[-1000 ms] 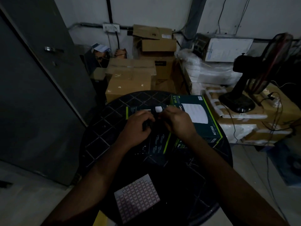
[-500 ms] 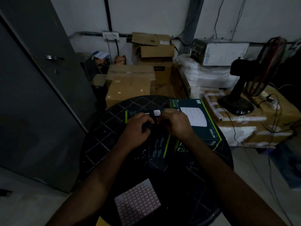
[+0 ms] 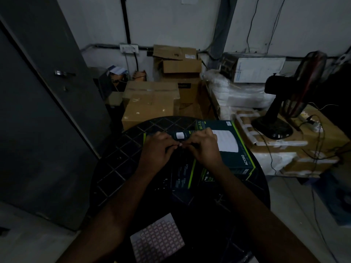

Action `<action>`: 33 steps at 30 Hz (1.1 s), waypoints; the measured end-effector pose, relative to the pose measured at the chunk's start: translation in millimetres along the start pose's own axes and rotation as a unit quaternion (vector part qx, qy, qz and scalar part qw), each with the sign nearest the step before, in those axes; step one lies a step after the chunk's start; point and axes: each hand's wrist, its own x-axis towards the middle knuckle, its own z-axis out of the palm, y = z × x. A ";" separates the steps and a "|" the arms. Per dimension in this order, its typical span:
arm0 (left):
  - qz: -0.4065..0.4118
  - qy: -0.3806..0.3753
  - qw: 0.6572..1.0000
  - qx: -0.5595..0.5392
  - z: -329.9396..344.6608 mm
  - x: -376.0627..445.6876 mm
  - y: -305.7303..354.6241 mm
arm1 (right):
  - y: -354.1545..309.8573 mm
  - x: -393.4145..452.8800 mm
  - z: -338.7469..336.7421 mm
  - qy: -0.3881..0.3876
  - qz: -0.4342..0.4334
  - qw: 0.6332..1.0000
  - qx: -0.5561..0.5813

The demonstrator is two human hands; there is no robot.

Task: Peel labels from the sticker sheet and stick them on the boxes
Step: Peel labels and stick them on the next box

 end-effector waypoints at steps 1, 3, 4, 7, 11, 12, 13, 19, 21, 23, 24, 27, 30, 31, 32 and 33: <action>0.000 0.008 1.000 0.007 -1.0 -2.2 -5.5 | 3.9 -0.2 -2.5 0.000 0.001 1.000 -0.002; -0.036 0.049 0.998 -0.004 -4.2 -8.4 -20.2 | 16.4 -3.8 -8.1 0.026 0.033 0.999 0.004; -0.058 0.069 0.996 -0.027 -5.6 -12.1 -27.4 | 22.8 -6.8 -10.8 0.047 0.052 0.997 0.016; -0.068 0.078 0.992 -0.074 -10.0 -16.4 -29.3 | 29.0 -12.3 -13.2 0.064 0.071 0.994 0.054; -0.072 0.055 0.989 -0.115 -17.2 -13.7 -36.3 | 32.5 -11.5 -16.4 0.044 0.091 0.991 0.082; -0.080 0.061 0.986 -0.132 -20.2 -17.1 -42.5 | 37.0 -14.0 -20.2 0.050 0.100 0.989 0.100; -0.090 0.074 0.982 -0.148 -22.8 -22.5 -48.6 | 41.5 -16.7 -23.8 0.061 0.109 0.985 0.120; -0.176 0.092 0.948 -0.249 -20.9 -43.7 -55.5 | 41.5 -20.5 -32.9 0.079 0.107 0.983 0.123; -0.195 0.083 0.936 -0.279 -21.9 -42.9 -56.5 | 46.2 -22.7 -37.6 0.082 0.133 0.976 0.149; -0.213 0.075 0.921 -0.316 -24.5 -44.0 -56.7 | 49.7 -25.4 -39.8 0.077 0.142 0.975 0.153; -0.219 0.073 0.916 -0.327 -25.4 -44.4 -56.8 | 49.3 -25.7 -39.5 0.074 0.143 0.976 0.147; -0.228 0.085 0.902 -0.356 -24.3 -45.4 -54.8 | 46.7 -27.6 -36.5 0.075 0.157 0.971 0.166; -0.304 0.127 0.847 -0.418 -17.6 -50.3 -46.8 | 52.2 -29.4 -35.7 0.058 0.173 0.959 0.216; -0.342 0.141 0.810 -0.454 -15.4 -51.9 -42.4 | 53.1 -30.3 -33.8 0.037 0.194 0.951 0.240; -0.381 0.150 0.773 -0.485 -13.4 -52.5 -38.9 | 51.6 -31.0 -32.4 0.008 0.223 0.938 0.266; -0.418 0.152 0.741 -0.504 -11.9 -51.9 -37.6 | 49.3 -30.9 -30.2 -0.021 0.251 0.925 0.284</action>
